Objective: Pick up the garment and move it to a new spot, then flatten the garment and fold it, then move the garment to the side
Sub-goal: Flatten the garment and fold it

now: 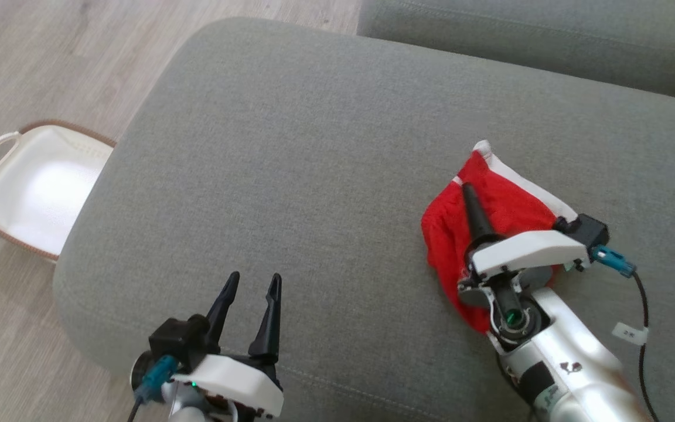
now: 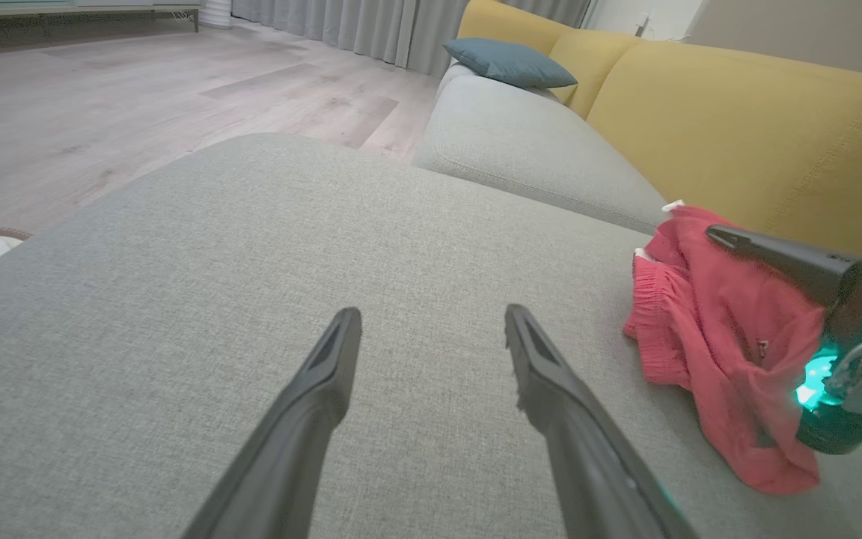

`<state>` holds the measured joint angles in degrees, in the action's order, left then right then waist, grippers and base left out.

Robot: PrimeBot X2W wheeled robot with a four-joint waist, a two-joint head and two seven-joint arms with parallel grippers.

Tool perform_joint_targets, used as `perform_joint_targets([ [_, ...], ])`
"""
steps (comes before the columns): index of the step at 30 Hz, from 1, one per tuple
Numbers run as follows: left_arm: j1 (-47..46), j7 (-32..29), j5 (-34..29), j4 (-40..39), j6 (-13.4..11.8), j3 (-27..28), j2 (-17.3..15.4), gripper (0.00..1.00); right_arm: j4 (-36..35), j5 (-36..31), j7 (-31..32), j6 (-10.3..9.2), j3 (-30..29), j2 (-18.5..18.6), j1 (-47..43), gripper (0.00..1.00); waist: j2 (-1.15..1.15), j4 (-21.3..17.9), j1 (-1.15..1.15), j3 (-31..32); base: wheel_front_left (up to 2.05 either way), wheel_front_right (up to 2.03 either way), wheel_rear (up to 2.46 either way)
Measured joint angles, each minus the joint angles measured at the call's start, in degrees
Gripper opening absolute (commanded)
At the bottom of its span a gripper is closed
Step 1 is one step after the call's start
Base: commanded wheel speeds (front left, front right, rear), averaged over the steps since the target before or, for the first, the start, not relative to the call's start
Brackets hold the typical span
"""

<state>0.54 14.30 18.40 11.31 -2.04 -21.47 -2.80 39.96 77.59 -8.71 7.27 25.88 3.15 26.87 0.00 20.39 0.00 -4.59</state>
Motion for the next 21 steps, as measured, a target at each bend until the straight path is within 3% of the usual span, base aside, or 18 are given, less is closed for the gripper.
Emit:
perform_joint_targets([
  [12,-1.77,0.00,1.01,-0.04,-1.07,-1.57,-0.01,1.00,3.56,-3.65,2.02,0.00,8.48,0.30,2.24,1.00,0.00,0.80,0.00,-2.00,0.00,0.00,0.00],
  [21,-2.06,0.00,1.01,0.32,-1.09,-1.51,0.00,1.00,4.64,-6.68,1.40,0.00,13.17,0.55,3.33,1.00,0.00,-0.67,0.00,-1.44,0.00,0.00,0.00],
])
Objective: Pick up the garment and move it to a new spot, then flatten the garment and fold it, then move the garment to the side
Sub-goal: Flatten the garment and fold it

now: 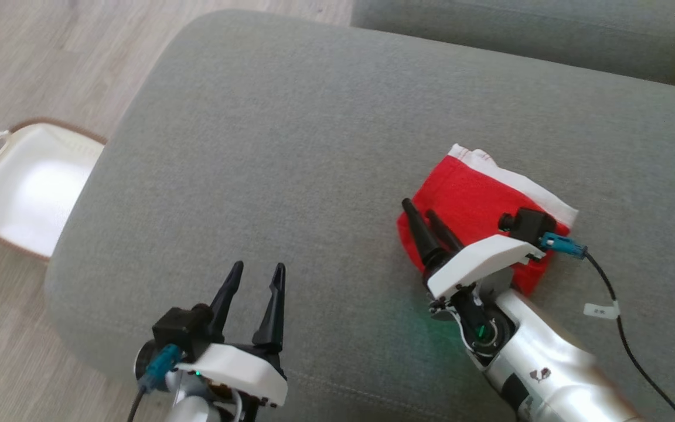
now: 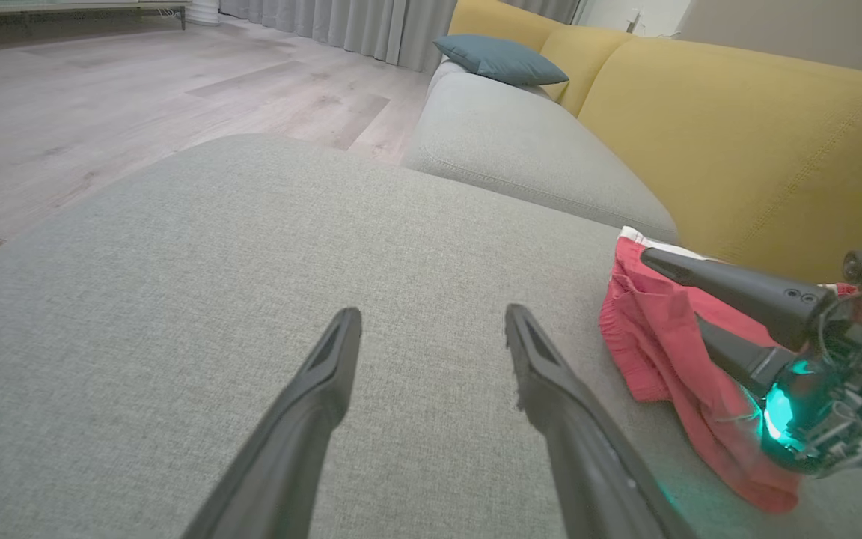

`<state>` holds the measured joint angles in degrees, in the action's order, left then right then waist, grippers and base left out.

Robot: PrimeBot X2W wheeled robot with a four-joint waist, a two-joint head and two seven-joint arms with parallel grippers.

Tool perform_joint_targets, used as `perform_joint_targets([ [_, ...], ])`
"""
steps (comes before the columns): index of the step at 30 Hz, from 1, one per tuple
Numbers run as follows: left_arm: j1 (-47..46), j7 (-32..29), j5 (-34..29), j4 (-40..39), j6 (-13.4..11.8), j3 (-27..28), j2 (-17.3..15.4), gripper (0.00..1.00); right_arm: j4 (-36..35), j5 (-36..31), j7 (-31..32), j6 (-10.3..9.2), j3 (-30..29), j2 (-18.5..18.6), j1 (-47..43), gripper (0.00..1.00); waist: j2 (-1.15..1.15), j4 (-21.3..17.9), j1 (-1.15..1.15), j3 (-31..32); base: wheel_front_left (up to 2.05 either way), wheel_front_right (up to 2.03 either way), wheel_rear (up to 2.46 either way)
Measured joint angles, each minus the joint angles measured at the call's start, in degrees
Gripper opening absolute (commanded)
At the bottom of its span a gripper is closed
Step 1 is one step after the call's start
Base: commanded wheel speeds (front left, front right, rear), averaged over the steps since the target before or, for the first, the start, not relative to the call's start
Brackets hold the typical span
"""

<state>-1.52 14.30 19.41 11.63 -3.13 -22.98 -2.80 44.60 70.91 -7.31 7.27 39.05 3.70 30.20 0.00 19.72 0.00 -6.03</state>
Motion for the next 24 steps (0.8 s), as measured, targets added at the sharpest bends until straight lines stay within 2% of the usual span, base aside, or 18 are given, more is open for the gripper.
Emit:
perform_joint_targets([
  [6,0.09,0.00,-0.24,0.02,0.05,1.88,-0.01,1.00,-3.43,-0.89,-1.76,0.00,1.93,1.25,0.01,1.00,0.00,-3.08,0.00,1.43,0.00,0.00,0.00],
  [12,0.16,0.00,-1.21,-0.55,0.63,3.92,-0.02,1.00,-5.44,-3.79,-4.55,0.00,1.64,6.08,0.54,1.00,0.00,-7.85,0.00,2.73,0.00,0.00,0.00],
  [15,0.15,0.00,-0.87,-1.72,0.65,5.38,0.02,1.00,-4.38,-10.94,-6.14,0.00,1.18,9.31,2.34,1.00,0.00,-10.22,0.00,3.42,0.00,0.00,0.00],
  [19,0.08,0.00,-3.14,-3.18,1.19,5.73,0.03,1.00,-3.34,-21.41,-6.90,0.00,-1.68,11.16,3.13,1.00,0.00,-13.23,0.00,4.01,0.00,0.00,0.00],
  [24,-0.10,0.01,-1.75,-5.87,1.15,7.35,0.00,1.00,-8.78,-35.53,-7.06,0.00,-13.58,11.50,0.27,1.00,0.00,-16.45,0.00,4.08,0.00,0.00,0.00],
])
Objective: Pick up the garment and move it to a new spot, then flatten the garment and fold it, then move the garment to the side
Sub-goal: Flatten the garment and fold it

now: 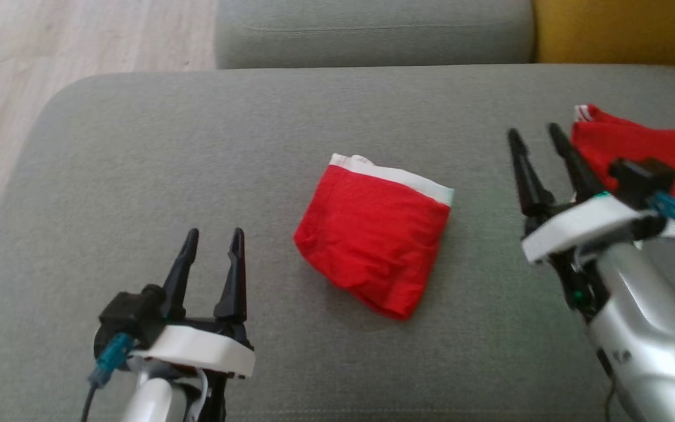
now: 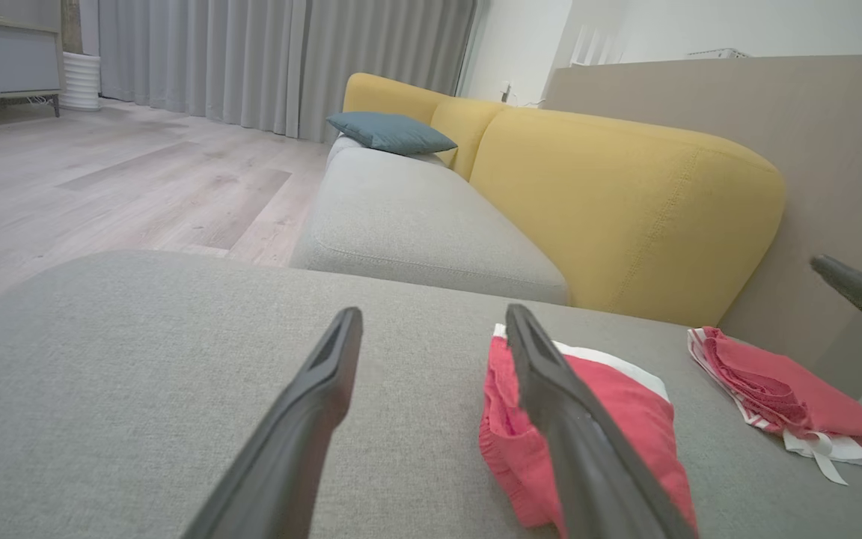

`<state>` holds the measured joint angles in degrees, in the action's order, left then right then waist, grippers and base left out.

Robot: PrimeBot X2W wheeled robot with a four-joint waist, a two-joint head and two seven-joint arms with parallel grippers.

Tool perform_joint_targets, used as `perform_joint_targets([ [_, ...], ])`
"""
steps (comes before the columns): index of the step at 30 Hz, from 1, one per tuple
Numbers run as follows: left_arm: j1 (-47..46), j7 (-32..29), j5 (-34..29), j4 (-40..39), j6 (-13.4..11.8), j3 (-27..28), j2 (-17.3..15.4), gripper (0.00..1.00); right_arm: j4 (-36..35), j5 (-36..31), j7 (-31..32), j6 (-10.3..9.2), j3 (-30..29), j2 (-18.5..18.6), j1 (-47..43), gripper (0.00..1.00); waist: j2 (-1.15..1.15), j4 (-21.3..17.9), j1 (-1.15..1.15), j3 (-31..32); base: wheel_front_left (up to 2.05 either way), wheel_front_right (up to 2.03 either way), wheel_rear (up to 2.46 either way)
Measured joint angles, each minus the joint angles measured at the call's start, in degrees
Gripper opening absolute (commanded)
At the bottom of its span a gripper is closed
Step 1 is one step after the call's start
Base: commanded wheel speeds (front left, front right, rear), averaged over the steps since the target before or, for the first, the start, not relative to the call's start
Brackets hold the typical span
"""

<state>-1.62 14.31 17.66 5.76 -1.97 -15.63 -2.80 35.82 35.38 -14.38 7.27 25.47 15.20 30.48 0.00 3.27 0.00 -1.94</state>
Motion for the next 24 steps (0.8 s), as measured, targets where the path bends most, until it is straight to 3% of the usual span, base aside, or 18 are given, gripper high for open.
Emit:
perform_joint_targets([
  [5,-0.03,0.00,0.33,-1.79,-0.02,1.76,0.02,1.00,-8.11,-12.55,-0.01,0.00,-11.60,-2.56,-10.11,1.00,0.00,-2.38,0.00,-0.18,0.00,0.00,0.00],
  [9,-0.02,0.00,0.33,-2.49,0.02,2.40,0.04,1.00,-14.02,-18.69,0.00,0.00,-18.39,-7.11,-16.73,1.00,0.00,-3.63,0.00,-0.14,0.00,0.00,0.00],
  [11,0.03,0.00,0.33,-2.66,0.04,3.53,0.02,1.00,-17.41,-22.60,-0.01,0.00,-19.80,-8.83,-20.01,1.00,0.00,-4.36,0.00,0.04,0.00,0.00,0.00],
  [19,0.24,0.00,0.32,-1.89,0.27,2.78,0.05,1.00,-19.87,-25.86,-0.01,0.00,-21.51,-10.91,-23.95,1.00,0.00,-4.66,0.00,-0.75,0.00,0.00,0.00],
  [20,0.22,0.00,0.32,-1.79,0.51,2.54,0.04,1.00,-20.24,-25.88,-0.01,0.00,-21.52,-10.91,-23.91,0.38,0.00,-4.39,0.00,-1.01,0.00,0.00,0.00],
  [21,0.19,0.00,0.32,-1.69,0.49,2.26,0.04,1.00,-20.57,-25.88,-0.01,0.00,-21.37,-10.91,-23.86,0.00,0.00,-4.08,0.00,-1.30,0.00,0.00,0.00],
  [24,-0.07,-0.01,0.32,-1.32,0.54,1.18,0.07,1.00,-21.35,-26.28,-0.01,0.00,-19.65,-10.84,-23.43,0.00,0.00,-2.73,0.00,-2.31,0.00,0.00,0.00],
])
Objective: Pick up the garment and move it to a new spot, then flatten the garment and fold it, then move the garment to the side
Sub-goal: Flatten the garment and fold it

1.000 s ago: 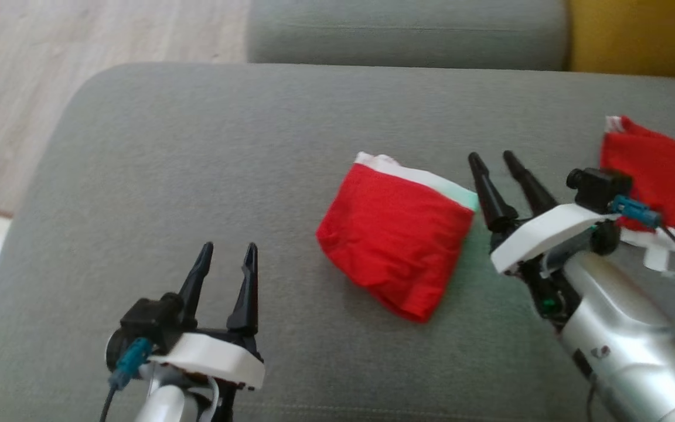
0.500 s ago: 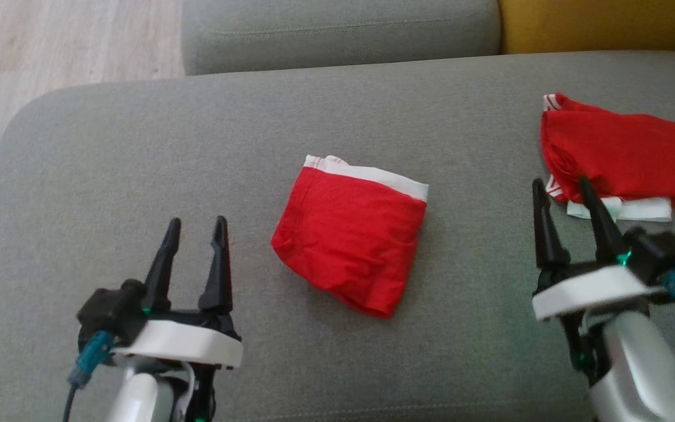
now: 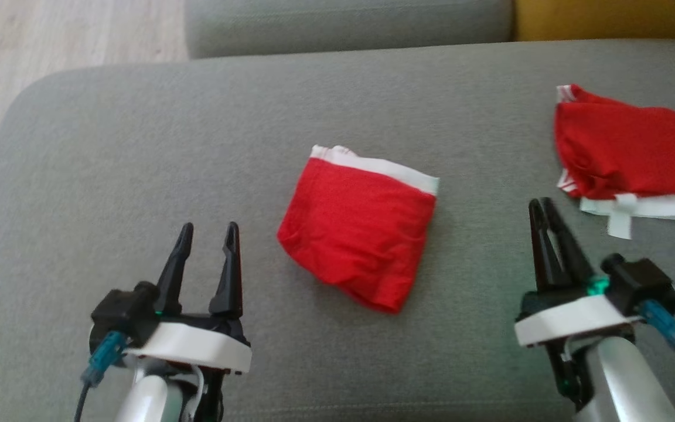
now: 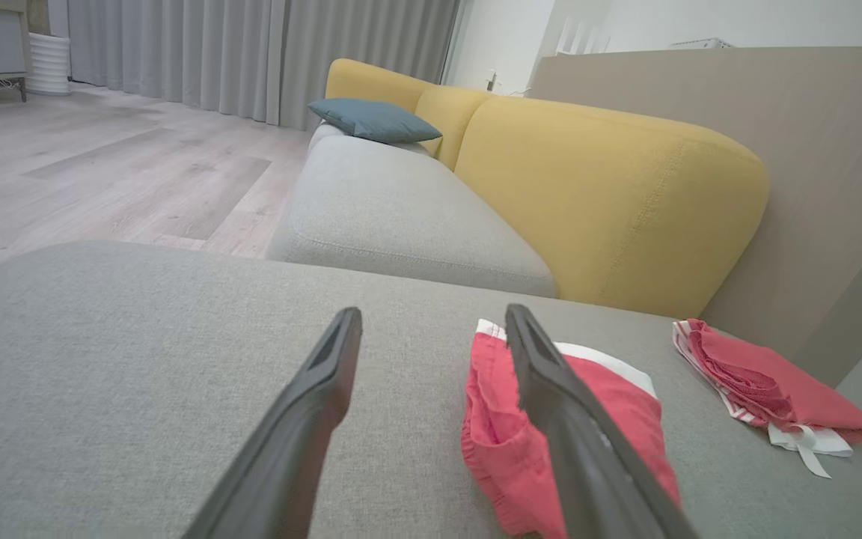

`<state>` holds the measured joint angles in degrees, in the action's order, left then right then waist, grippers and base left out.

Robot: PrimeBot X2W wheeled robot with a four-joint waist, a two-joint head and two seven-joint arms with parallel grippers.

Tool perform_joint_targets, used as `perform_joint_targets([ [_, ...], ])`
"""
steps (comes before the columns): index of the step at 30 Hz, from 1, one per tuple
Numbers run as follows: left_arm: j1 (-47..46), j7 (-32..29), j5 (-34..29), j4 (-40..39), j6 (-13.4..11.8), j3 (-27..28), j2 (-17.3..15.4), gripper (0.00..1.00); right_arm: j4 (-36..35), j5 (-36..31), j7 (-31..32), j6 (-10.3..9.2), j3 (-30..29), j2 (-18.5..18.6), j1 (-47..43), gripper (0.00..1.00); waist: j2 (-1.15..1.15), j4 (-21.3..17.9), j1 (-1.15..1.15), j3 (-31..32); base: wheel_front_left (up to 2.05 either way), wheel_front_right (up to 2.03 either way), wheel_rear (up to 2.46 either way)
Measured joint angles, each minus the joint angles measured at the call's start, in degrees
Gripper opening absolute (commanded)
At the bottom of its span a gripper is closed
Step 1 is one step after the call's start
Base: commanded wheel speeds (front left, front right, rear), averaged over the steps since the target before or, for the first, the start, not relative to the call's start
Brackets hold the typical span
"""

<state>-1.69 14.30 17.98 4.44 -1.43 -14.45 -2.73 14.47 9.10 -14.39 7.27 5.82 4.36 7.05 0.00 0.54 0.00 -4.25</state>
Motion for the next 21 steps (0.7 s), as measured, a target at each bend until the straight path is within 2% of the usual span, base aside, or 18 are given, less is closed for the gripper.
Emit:
perform_joint_targets([
  [6,-1.69,0.00,0.45,0.87,-0.08,-2.34,0.00,1.00,-0.09,-0.60,-0.01,0.00,6.56,1.30,4.87,0.00,0.00,4.10,0.00,-2.47,0.00,0.00,0.00],
  [10,-3.13,0.00,1.33,0.91,-0.13,-3.71,0.01,1.00,2.40,-0.57,-0.08,0.00,11.38,2.88,9.27,0.00,0.00,7.54,0.00,-4.32,0.00,0.00,0.00],
  [15,-3.58,0.00,1.43,1.12,-0.59,-5.36,0.02,1.00,10.05,-0.60,-0.08,0.00,16.12,4.20,14.13,0.00,0.00,12.22,0.00,-6.32,0.00,0.00,0.00],
  [17,-3.59,0.01,1.43,1.11,-0.60,-5.44,0.01,1.00,12.09,-0.62,-0.08,0.00,16.59,4.30,15.07,0.00,0.00,13.14,0.00,-6.68,0.00,0.00,0.00],
  [21,-3.66,0.00,2.89,1.13,-1.18,-5.90,-0.01,1.00,20.69,-0.62,0.65,0.00,17.56,5.27,19.03,0.00,0.00,16.68,0.00,-8.11,0.00,0.00,0.00],
])
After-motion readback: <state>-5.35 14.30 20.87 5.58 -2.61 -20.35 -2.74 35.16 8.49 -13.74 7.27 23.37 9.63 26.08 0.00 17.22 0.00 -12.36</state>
